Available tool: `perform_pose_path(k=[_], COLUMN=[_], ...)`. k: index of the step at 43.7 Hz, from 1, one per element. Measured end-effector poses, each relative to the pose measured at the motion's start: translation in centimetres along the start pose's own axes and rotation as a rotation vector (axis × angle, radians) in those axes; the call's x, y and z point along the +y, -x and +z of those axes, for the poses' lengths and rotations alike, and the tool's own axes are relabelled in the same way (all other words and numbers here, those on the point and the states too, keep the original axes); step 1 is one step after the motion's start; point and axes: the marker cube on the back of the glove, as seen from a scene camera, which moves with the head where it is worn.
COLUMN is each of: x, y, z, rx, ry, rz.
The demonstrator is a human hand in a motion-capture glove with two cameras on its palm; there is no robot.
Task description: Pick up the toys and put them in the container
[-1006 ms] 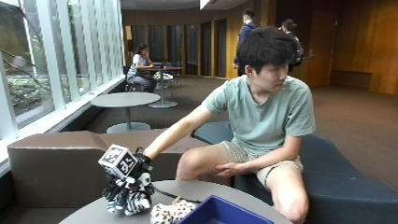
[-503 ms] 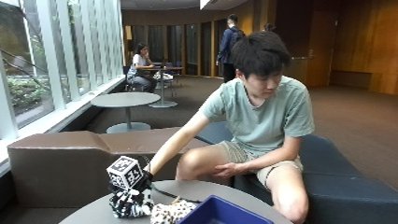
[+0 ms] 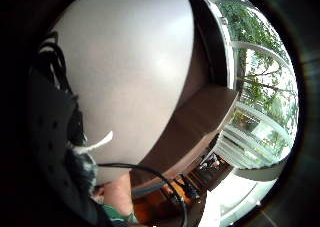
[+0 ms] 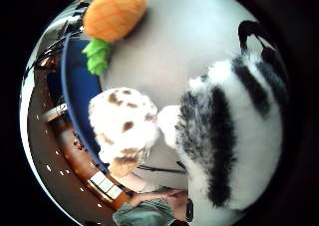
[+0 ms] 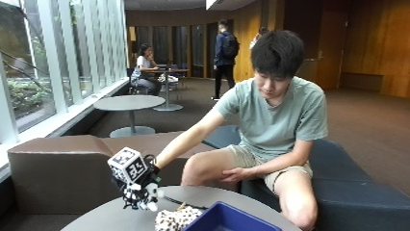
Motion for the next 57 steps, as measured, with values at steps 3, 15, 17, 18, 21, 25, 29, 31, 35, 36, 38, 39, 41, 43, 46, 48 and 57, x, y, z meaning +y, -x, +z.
perform_pose_path(k=[3, 15, 17, 18, 21, 25, 29, 31, 35, 36, 38, 39, 41, 43, 46, 48, 57], x=[1.5, 7.4, 8.3, 8.7, 9.7, 10.7, 12.0, 13.3, 15.2, 15.1, 14.4, 13.9, 12.7, 12.0, 11.1, 10.2, 7.2], y=[0.2, 2.9, 3.6, 4.3, 7.0, 10.6, 14.4, 16.0, 17.6, 18.2, 20.7, 22.5, 25.9, 28.2, 30.7, 32.0, 36.2], z=[-3.3, -18.2, -19.9, -20.9, -24.0, -26.6, -28.2, -28.4, -28.1, -28.2, -28.3, -28.5, -28.6, -28.2, -26.5, -25.1, -19.7], rx=[0.013, -0.003, -0.019, -0.032, -0.073, -0.111, -0.175, -0.217, -0.255, -0.252, -0.232, -0.218, -0.195, -0.183, -0.155, -0.125, 0.015], ry=[-0.034, -0.243, -0.286, -0.314, -0.389, -0.462, -0.531, -0.55, -0.567, -0.569, -0.576, -0.578, -0.571, -0.552, -0.507, -0.448, -0.035], rz=[-0.002, 0.0, -0.001, -0.009, -0.049, -0.104, -0.169, -0.199, -0.228, -0.236, -0.269, -0.292, -0.324, -0.33, -0.337, -0.348, -0.316])
